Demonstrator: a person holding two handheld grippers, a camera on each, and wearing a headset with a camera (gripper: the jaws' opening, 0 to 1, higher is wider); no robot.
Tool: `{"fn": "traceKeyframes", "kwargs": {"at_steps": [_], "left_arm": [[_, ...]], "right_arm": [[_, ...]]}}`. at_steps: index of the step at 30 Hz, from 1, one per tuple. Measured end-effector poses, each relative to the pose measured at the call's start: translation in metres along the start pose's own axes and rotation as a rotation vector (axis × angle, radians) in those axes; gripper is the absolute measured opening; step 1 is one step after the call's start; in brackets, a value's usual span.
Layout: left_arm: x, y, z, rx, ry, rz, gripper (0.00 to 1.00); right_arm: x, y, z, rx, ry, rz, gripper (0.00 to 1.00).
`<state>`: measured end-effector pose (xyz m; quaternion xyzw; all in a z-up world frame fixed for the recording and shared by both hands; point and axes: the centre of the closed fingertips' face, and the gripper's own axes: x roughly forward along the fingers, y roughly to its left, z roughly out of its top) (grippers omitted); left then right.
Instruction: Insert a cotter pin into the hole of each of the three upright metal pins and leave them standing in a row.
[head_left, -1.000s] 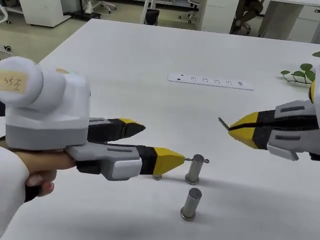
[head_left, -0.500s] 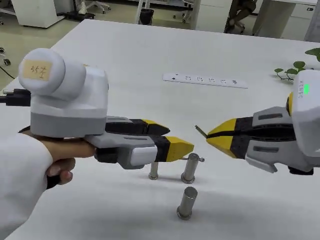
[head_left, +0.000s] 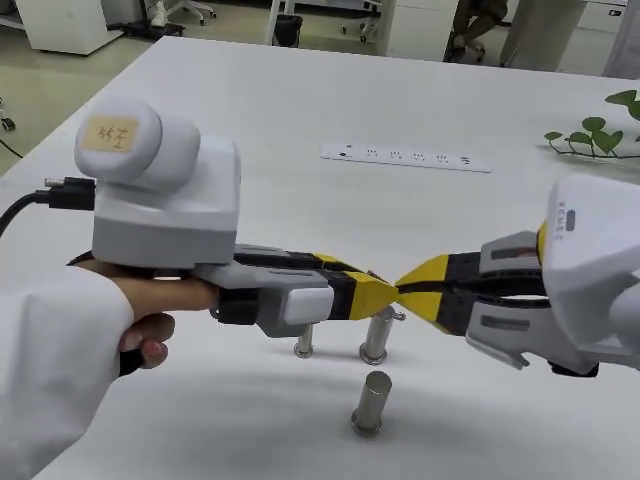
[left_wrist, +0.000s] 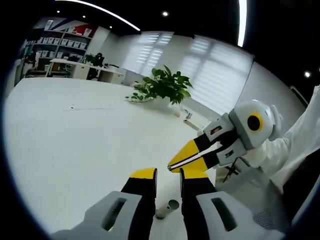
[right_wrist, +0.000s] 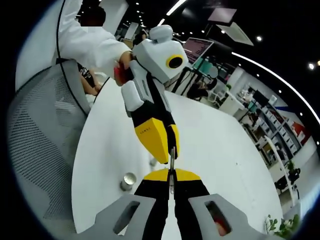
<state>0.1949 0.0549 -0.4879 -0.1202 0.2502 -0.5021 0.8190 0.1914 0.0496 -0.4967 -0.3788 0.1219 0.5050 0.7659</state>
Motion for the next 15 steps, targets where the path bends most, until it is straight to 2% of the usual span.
{"fn": "traceKeyframes", "kwargs": {"at_steps": [3,6,7,9,15], "left_arm": [[0.001,-0.001,-0.002,-0.003,0.008,-0.006,0.11],[0.003,-0.002,-0.005,-0.011,0.017,-0.007,0.11],[0.004,-0.002,-0.006,-0.015,0.022,-0.008,0.11],[0.005,-0.002,-0.007,-0.015,0.026,-0.008,0.10],[0.008,-0.005,-0.011,-0.015,0.039,-0.016,0.09]], "right_arm": [[0.000,0.000,-0.002,-0.054,0.028,-0.017,0.00],[0.001,0.003,-0.001,-0.055,0.025,-0.014,0.00],[0.001,0.003,-0.005,-0.093,0.053,-0.017,0.00],[0.002,0.005,-0.008,-0.125,0.074,-0.017,0.00],[0.005,0.011,-0.010,-0.146,0.090,-0.003,0.00]]}}
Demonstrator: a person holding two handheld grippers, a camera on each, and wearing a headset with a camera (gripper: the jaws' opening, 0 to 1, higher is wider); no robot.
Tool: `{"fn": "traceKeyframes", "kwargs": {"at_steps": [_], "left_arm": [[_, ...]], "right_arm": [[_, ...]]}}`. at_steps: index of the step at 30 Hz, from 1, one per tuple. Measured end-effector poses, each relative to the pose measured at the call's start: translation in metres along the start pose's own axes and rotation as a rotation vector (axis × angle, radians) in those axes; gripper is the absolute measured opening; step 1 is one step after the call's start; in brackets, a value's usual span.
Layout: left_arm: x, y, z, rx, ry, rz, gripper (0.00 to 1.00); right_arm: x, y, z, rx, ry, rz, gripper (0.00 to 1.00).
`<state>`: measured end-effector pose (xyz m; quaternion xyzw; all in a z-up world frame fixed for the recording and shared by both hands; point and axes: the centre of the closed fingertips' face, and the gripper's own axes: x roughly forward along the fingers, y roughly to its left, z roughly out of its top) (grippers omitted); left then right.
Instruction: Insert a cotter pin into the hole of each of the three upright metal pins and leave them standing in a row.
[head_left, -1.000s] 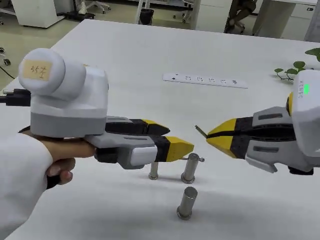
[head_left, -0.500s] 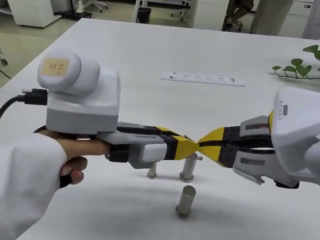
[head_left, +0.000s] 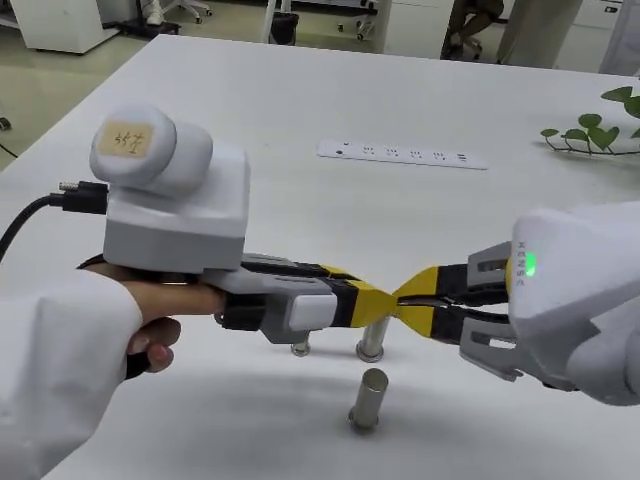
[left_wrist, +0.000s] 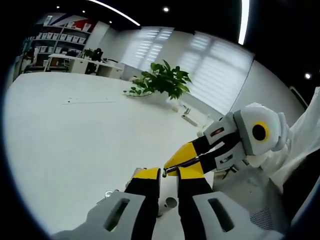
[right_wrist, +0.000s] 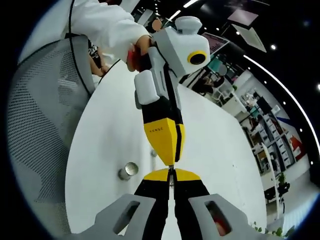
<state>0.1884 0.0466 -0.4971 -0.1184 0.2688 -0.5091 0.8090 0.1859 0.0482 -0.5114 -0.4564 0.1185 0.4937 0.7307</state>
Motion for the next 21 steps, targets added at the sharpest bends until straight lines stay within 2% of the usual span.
{"fn": "traceKeyframes", "kwargs": {"at_steps": [8,17,21], "left_arm": [[0.0008,0.0008,-0.0043,0.009,0.020,-0.001,0.04],[0.0032,0.0000,-0.0012,0.000,0.009,-0.012,0.03],[0.0030,-0.0007,0.0011,0.023,0.002,-0.009,0.02]], "right_arm": [[-0.0016,-0.0014,0.0021,-0.001,-0.003,-0.001,0.00],[-0.0036,-0.0026,0.0017,-0.004,-0.002,-0.001,0.00],[-0.0055,-0.0047,0.0026,-0.002,-0.007,-0.006,0.00]]}}
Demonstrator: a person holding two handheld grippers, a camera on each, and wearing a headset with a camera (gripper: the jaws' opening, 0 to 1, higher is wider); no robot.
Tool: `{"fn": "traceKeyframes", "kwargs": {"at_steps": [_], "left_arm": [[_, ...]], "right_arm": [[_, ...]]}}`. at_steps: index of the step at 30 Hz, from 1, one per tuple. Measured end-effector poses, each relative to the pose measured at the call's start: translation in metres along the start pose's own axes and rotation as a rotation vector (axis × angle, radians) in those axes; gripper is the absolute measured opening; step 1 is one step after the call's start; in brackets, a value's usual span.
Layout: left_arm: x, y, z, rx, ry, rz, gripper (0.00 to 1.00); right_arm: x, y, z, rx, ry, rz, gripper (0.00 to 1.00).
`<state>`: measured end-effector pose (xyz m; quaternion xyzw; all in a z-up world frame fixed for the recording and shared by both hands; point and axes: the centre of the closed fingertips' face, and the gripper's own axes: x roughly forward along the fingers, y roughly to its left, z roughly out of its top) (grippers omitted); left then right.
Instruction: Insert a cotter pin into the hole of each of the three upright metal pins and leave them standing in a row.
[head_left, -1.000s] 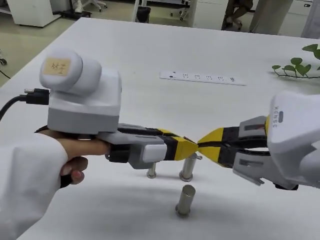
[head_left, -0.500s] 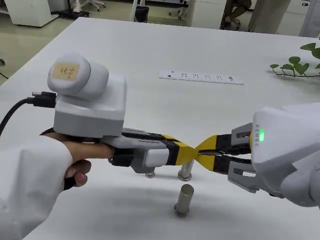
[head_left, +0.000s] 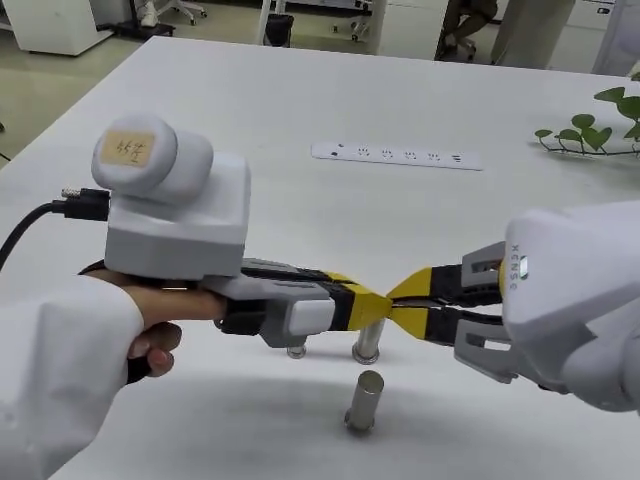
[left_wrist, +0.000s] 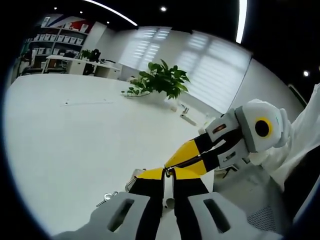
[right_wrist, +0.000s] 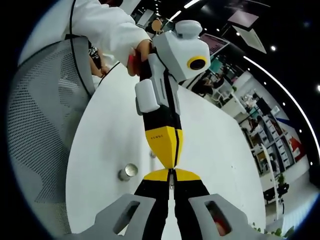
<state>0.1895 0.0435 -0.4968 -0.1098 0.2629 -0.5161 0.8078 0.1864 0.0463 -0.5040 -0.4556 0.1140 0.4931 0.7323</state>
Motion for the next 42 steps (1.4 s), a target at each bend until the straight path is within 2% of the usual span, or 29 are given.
{"fn": "traceKeyframes", "kwargs": {"at_steps": [4,7,12,13,14,18,21,22,23,25,26,28,31,34,36,38,42], "left_arm": [[0.000,0.001,-0.001,-0.009,0.010,0.002,0.00],[-0.002,0.000,-0.002,0.016,0.025,-0.010,0.00],[-0.003,0.001,-0.003,0.024,0.035,0.003,0.00],[-0.004,0.000,-0.004,-0.027,0.042,0.003,0.00],[-0.004,0.001,-0.003,-0.039,0.037,-0.001,0.00],[-0.005,-0.001,-0.002,-0.008,0.028,-0.002,0.00],[-0.005,-0.001,-0.004,-0.001,0.034,0.001,0.00],[-0.005,0.000,-0.005,-0.006,0.040,0.003,0.00],[-0.006,-0.001,-0.006,-0.004,0.042,0.004,0.00],[-0.008,-0.002,-0.007,0.021,0.043,0.007,0.00],[-0.010,-0.003,-0.007,0.022,0.042,0.007,0.00],[-0.011,-0.003,-0.007,0.024,0.037,0.003,0.00],[-0.014,-0.003,-0.007,0.060,0.039,0.002,0.00],[-0.017,-0.005,-0.007,0.076,0.034,-0.007,0.00],[-0.018,-0.008,-0.006,0.088,0.028,-0.020,0.00],[-0.019,-0.009,-0.005,0.126,0.025,-0.027,0.00],[-0.019,-0.017,-0.006,0.175,0.025,-0.059,0.00]], "right_arm": [[0.000,0.001,0.001,-0.005,-0.004,0.003,0.00],[0.000,0.003,0.003,-0.009,-0.009,0.008,0.00],[0.001,0.004,0.004,0.004,-0.008,0.005,0.00],[0.001,0.005,0.004,0.023,-0.011,0.011,0.00],[0.001,0.005,0.004,0.031,-0.014,0.010,0.00],[0.000,0.004,0.006,0.045,-0.026,0.006,0.00],[0.001,0.005,0.006,0.063,-0.027,0.024,0.00],[0.003,0.007,0.004,0.129,-0.031,0.034,0.00],[0.002,0.005,0.005,0.134,-0.039,0.024,0.01],[0.001,0.004,0.004,0.206,-0.055,0.028,0.16],[0.000,0.006,0.002,0.261,-0.057,0.052,0.23],[0.001,0.009,-0.004,0.316,-0.051,0.085,0.34],[0.001,0.007,-0.015,0.341,-0.042,0.080,0.30],[-0.003,0.012,-0.016,0.453,-0.081,0.128,0.31],[-0.004,0.011,-0.019,0.487,-0.099,0.138,0.30],[-0.006,0.013,-0.020,0.505,-0.104,0.159,0.30],[-0.011,0.024,-0.011,0.576,-0.150,0.244,0.28]]}}
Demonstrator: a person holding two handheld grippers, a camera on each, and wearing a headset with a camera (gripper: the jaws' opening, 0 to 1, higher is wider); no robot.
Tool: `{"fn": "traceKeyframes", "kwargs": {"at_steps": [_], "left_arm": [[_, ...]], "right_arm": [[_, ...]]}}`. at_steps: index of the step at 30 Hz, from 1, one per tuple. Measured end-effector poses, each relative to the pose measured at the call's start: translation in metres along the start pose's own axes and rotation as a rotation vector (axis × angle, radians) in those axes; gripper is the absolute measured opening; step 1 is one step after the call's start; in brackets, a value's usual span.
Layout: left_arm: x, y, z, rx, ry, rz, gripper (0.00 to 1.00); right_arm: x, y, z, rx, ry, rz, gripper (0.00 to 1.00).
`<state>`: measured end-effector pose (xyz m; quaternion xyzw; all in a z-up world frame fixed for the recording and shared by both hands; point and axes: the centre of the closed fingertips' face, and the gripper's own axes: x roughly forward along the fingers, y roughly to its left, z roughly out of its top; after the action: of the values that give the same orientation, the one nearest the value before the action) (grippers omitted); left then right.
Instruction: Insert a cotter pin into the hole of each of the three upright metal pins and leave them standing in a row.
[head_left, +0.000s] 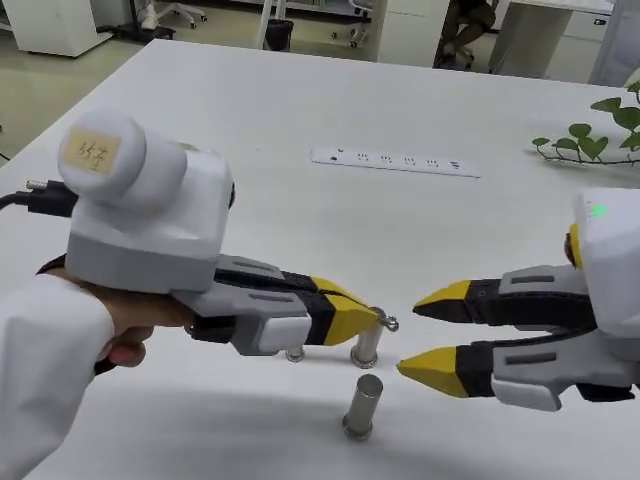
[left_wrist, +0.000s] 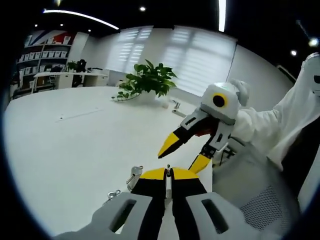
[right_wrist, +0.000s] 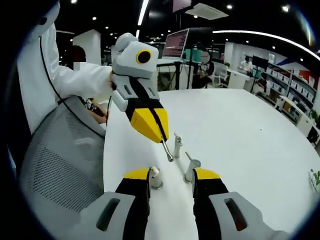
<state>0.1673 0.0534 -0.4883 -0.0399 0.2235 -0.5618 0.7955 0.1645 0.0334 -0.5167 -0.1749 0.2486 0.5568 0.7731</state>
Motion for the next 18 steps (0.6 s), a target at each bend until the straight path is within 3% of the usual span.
{"fn": "traceKeyframes", "kwargs": {"at_steps": [1,10,18], "left_arm": [[0.000,-0.001,0.000,0.009,-0.001,-0.005,0.00],[0.000,-0.011,0.002,0.090,-0.007,-0.054,0.00],[-0.001,-0.020,0.004,0.190,-0.010,-0.095,0.00]], "right_arm": [[0.000,0.005,0.001,0.015,-0.009,0.031,0.29],[0.003,0.016,0.005,0.086,-0.051,0.102,0.25],[0.007,0.027,0.005,0.068,-0.046,0.153,0.20]]}}
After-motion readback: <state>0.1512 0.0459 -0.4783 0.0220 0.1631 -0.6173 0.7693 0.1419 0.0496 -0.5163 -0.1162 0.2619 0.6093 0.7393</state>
